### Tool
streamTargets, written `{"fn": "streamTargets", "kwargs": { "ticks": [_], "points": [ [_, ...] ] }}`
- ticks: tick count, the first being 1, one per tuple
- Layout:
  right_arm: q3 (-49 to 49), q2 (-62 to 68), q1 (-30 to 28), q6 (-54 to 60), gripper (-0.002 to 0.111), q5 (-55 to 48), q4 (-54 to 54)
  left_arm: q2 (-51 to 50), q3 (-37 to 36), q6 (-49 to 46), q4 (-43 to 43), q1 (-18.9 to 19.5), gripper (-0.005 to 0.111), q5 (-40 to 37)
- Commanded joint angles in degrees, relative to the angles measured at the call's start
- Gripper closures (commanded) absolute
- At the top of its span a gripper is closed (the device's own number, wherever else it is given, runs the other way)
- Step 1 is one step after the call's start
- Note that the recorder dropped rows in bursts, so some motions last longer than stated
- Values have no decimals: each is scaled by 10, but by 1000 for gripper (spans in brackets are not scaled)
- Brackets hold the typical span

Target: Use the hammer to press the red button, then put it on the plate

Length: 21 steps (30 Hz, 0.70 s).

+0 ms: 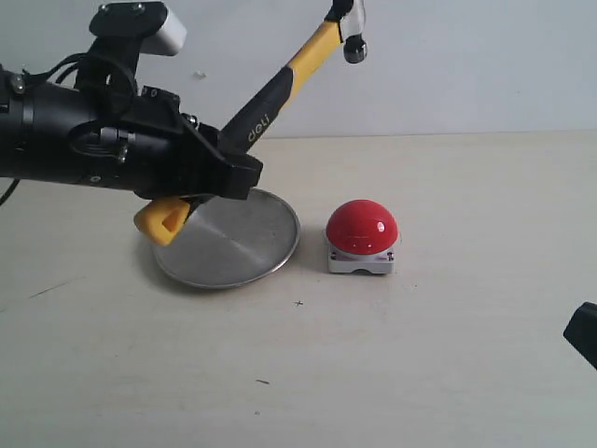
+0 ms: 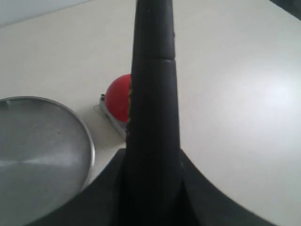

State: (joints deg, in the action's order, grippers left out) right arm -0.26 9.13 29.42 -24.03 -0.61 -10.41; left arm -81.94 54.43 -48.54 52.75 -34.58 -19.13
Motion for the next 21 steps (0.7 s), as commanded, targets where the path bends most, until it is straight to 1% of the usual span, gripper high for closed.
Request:
{"fn": "streamTargets", "kwargs": {
  "ticks": [1, 3, 6, 7, 8, 10, 11, 13, 17, 18, 19, 20, 21],
  "points": [
    [3, -3, -2, 0, 108, -2, -2, 0, 31, 166, -215, -2, 107, 3],
    [3, -3, -2, 0, 108, -2, -2, 0, 31, 250, -332, -2, 107, -20],
    [3, -3, -2, 0, 108, -2, -2, 0, 33, 335, -448, -2, 107, -91],
    [3, -3, -2, 0, 108, -2, -2, -2, 39, 353, -465, -2, 107, -125],
    [3, -3, -2, 0, 108, -2, -2, -4, 55, 390, -488, -1, 107, -183],
    [3, -3, -2, 0, 108, -2, -2, -6, 73, 425, -502, -1, 107, -213],
    [3, -3, -2, 0, 108, -2, -2, -6, 77, 451, -511, -1, 107, -211],
    [3, -3, -2, 0, 108, -2, -2, -1, 76, 491, -528, -10, 107, -187],
    [3, -3, -2, 0, 108, -2, -2, 0, 60, 563, -532, -37, 107, -110],
    [3, -3, -2, 0, 108, -2, -2, 0, 41, 605, -535, -58, 107, -52],
    [3, -3, -2, 0, 108, -2, -2, 0, 30, 628, -537, -67, 107, -28],
    [3, -3, -2, 0, 108, -2, -2, -1, 11, 662, -540, -88, 107, 30],
    [3, -3, -2, 0, 108, -2, -2, -1, 4, 671, -541, -98, 107, 49]
  ]
}}
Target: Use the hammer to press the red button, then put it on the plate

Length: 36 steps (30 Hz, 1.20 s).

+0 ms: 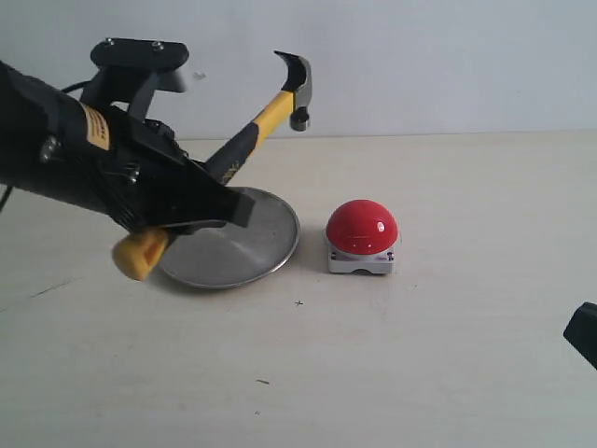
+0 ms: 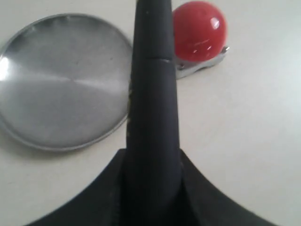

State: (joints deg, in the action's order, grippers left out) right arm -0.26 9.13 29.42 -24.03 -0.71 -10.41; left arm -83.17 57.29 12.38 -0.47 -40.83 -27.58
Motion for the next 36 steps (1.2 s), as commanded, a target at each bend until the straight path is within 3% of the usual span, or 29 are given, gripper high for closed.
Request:
{"fn": "streamTargets", "kwargs": {
  "ticks": [1, 8, 10, 13, 15, 16, 17, 19, 21, 27, 34, 36],
  "points": [
    [3, -3, -2, 0, 108, -1, -2, 11, -35, 77, -9, -48, 107, 157],
    [3, -3, -2, 0, 108, -1, -2, 5, -78, 123, -9, -111, 107, 222],
    [3, -3, -2, 0, 108, -1, -2, 3, -78, 118, -19, -107, 107, 205],
    [3, -3, -2, 0, 108, -1, -2, 2, -64, 123, -60, -85, 107, 119],
    [3, -3, -2, 0, 108, -1, -2, 1, -44, 205, -174, -71, 107, 3],
    [3, -3, -2, 0, 108, -1, -2, 2, -42, 300, -276, -80, 107, -43],
    [3, -3, -2, 0, 108, -1, -2, 2, -44, 355, -330, -88, 107, -55],
    [3, -3, -2, 0, 108, -1, -2, 2, -62, 567, -505, -123, 107, -26],
    [3, -3, -2, 0, 108, -1, -2, -1, -67, 665, -578, -151, 107, 3],
    [3, -3, -2, 0, 108, -1, -2, -9, -67, 767, -624, -236, 107, -9],
    [3, -3, -2, 0, 108, -1, -2, -73, -67, 871, -683, -250, 107, 10],
    [3, -3, -2, 0, 108, -1, -2, -100, -67, 937, -744, -250, 107, 27]
  ]
}}
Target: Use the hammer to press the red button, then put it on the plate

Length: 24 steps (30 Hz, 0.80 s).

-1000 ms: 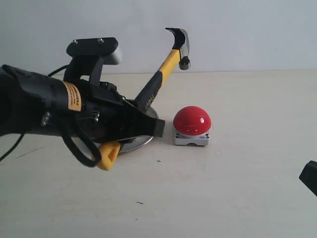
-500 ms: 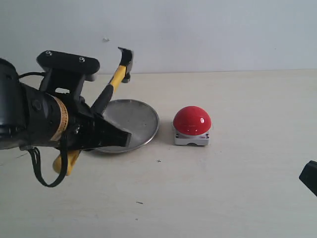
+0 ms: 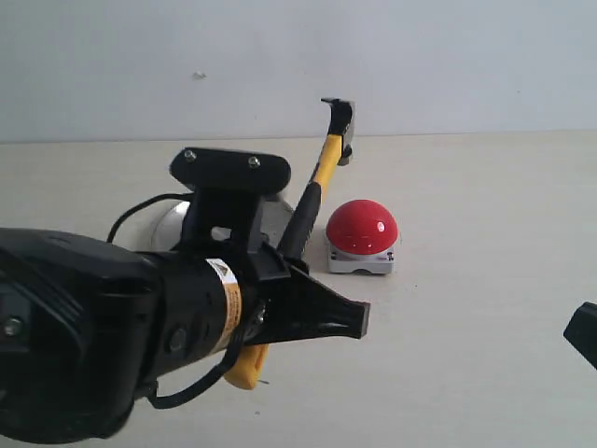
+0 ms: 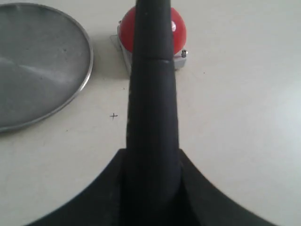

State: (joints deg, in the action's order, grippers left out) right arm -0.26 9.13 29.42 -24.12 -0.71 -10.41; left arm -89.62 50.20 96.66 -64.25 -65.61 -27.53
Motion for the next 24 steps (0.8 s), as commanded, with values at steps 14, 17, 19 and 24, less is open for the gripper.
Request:
{"fn": "streamTargets", "kwargs": {
  "ticks": [14, 17, 19, 24],
  "points": [
    [3, -3, -2, 1, 108, -1, -2, -90, 4, 205, -207, -1, 107, 47],
    [3, -3, -2, 1, 108, -1, -2, -90, 4, 205, -212, 0, 107, 39],
    [3, -3, -2, 1, 108, -1, -2, -89, 6, 205, -219, 4, 107, 35],
    [3, -3, -2, 1, 108, -1, -2, -51, 24, 178, -220, 15, 107, 31]
  ]
}}
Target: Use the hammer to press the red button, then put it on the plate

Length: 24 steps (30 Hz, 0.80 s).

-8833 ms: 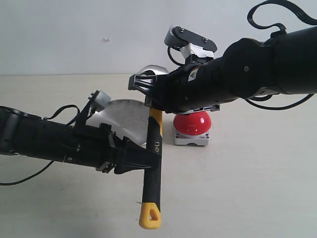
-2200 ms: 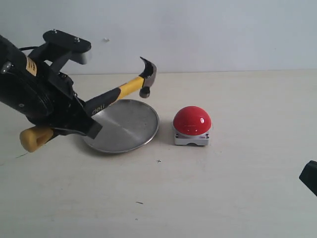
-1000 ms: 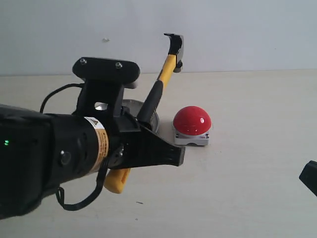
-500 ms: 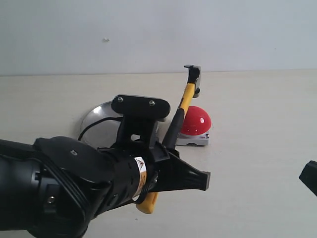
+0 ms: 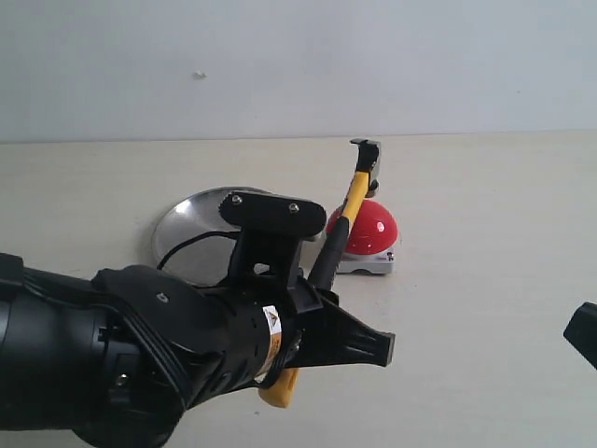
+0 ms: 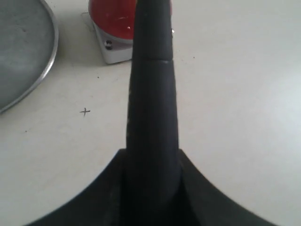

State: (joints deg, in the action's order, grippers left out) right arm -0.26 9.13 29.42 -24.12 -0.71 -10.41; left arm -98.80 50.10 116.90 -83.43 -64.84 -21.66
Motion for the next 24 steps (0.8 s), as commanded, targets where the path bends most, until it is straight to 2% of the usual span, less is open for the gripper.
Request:
{"fn": "streamTargets", "kwargs": {
  "ticks": [1, 4, 9, 11, 18, 24],
  "points": [
    [3, -3, -2, 1, 108, -1, -2, 53, 33, -37, -27, 8, 107, -29],
    [3, -3, -2, 1, 108, -1, -2, 89, 58, -89, -6, 8, 107, -42],
    [3, -3, -2, 1, 108, -1, -2, 136, 107, -274, 129, 8, 107, -91],
    [3, -3, -2, 1, 108, -1, -2, 141, 115, -319, 162, 8, 107, -101],
    [3, -3, -2, 1, 108, -1, -2, 105, 114, -327, 188, 9, 107, -85],
    [3, -3, -2, 1, 108, -1, -2, -17, 82, -294, 225, 9, 107, -19]
  ]
}}
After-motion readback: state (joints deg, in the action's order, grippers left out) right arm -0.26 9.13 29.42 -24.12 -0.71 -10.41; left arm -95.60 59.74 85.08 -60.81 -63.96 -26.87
